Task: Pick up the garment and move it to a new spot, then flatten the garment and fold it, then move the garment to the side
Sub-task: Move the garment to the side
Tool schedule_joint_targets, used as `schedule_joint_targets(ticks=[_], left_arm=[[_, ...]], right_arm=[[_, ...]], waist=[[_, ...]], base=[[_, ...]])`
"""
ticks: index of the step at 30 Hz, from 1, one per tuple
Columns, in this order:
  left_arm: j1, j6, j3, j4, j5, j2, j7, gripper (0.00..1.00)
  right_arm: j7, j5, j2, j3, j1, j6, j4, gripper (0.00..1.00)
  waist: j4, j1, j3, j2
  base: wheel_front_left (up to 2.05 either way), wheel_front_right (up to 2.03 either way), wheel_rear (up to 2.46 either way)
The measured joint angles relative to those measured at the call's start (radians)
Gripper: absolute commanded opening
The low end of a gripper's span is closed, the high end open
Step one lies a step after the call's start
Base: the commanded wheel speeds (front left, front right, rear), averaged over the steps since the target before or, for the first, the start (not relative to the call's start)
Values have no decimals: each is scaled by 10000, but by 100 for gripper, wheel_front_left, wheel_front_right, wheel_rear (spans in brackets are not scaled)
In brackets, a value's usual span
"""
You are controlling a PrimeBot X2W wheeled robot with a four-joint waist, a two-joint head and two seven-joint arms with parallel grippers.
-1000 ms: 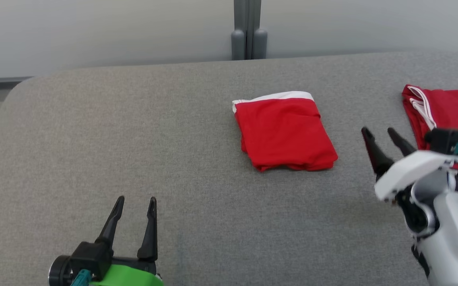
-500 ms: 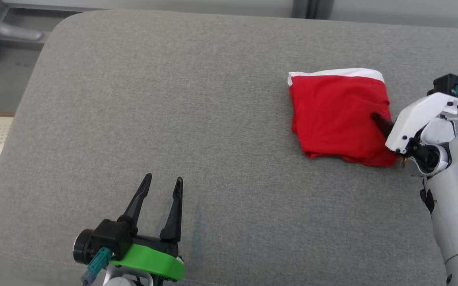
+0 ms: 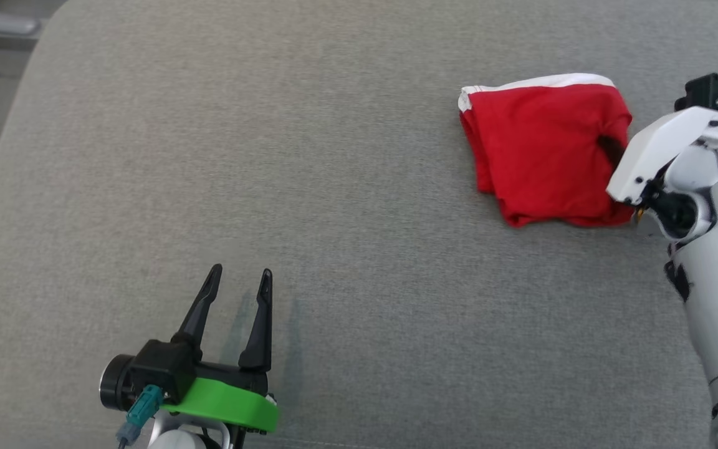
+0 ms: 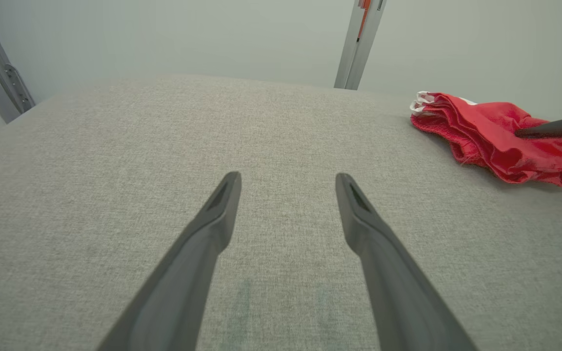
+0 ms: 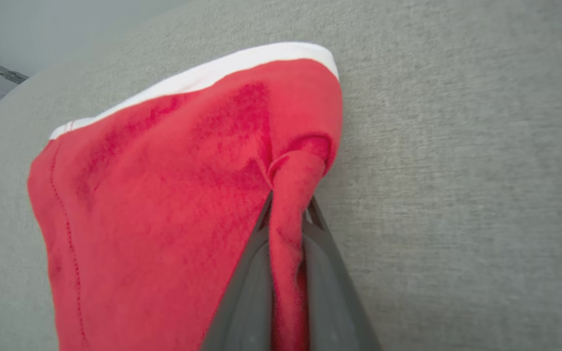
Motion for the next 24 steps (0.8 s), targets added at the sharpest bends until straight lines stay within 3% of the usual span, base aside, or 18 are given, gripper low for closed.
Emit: schedule_joint_targets(ticks=[5, 11, 16, 21, 22, 23, 24], left_arm=[[-234, -132, -130, -6, 305, -6, 0, 100], [-675, -234, -295, 23, 573, -8, 0, 100], [-743, -240, -408, 111, 623, 67, 0, 100], [-752, -249, -360, 127, 560, 205, 2, 100], [-750, -249, -322, 128, 556, 213, 0, 100], [-748, -249, -309, 130, 548, 226, 0, 100], [-747, -249, -293, 134, 545, 232, 0, 100]], right_arm=[[706, 38, -1022, 477, -420, -2, -997, 0], [1864, -309, -2493, 56, -1024, -4, -1718, 0], [2608, -1047, -3083, -564, -1362, -6, -1710, 0], [3185, -2155, -3507, -997, -1448, 0, -1668, 0], [3118, -2464, -3597, -1112, -1481, 2, -1676, 6], [3018, -2913, -3714, -1200, -1507, 0, -1716, 40], [2836, -3298, -3797, -1218, -1506, 0, -1787, 100]], waist=[[-944, 0, 125, 0], [-1949, 0, 452, 0], [-2181, 0, 934, 0], [-1948, 1, 1278, 0], [-1884, 1, 1303, 0], [-1813, 0, 1333, 0], [-1750, 0, 1360, 0]], base=[[0, 0, 0], [0, 0, 0], [0, 0, 0], [0, 0, 0], [0, 0, 0], [0, 0, 0], [0, 0, 0]])
